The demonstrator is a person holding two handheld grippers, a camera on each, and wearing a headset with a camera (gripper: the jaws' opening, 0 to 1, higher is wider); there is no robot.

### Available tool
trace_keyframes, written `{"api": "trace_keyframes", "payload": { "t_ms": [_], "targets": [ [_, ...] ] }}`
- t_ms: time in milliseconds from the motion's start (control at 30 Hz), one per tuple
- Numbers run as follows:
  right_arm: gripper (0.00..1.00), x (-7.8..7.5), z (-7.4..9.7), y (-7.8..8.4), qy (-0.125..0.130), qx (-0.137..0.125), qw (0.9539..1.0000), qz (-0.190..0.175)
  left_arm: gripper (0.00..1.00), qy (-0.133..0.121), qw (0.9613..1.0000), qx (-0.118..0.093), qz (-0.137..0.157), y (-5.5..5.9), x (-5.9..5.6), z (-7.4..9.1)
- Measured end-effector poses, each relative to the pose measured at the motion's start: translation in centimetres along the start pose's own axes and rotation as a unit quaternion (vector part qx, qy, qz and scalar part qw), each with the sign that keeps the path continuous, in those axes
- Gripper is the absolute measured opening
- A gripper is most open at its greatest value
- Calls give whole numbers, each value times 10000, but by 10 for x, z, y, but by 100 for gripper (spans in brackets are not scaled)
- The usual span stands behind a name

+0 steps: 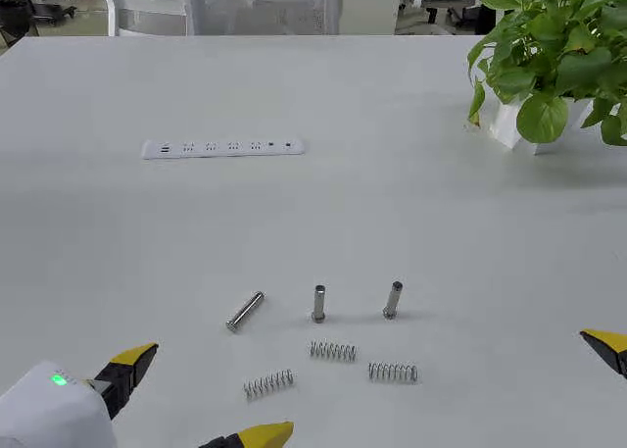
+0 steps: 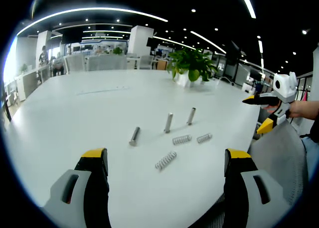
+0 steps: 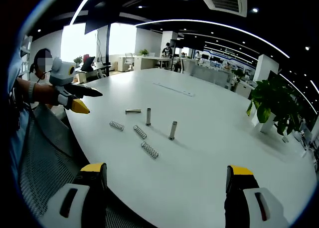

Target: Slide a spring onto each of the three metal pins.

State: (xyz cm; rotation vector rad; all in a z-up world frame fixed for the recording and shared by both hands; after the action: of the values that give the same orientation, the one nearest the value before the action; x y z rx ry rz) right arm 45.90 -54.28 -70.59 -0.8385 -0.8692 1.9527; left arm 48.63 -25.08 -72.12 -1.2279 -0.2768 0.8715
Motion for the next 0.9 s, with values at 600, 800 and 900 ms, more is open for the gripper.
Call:
{"api": "trace_keyframes", "payload": {
  "t_ms": [600,800,900],
  "targets": [
    [99,0,-2,0,-51,27,10000,17,96,75,9999,111,-36,4,-3,-3],
    [99,1,-2,0,-108,60,9999,39,96,51,9999,122,7,4,-1,-2],
    [99,1,-3,1,-129,82,9999,61,96,67,9998,164,1,5,-2,-3]
  ]
}}
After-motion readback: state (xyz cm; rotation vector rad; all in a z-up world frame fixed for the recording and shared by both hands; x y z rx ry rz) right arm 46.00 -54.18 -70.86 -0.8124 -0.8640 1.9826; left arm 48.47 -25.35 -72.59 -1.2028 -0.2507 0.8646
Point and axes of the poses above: the centre of the closed fingertips' face, and the gripper's own axes: z roughly backward along the fingers, x roughly to its left, y roughly out of its underside, the point moved 4 cm from there along z, roughly backward along the fingers, and after that the axes turned 12 degrees about y, right-handed, at the moved point
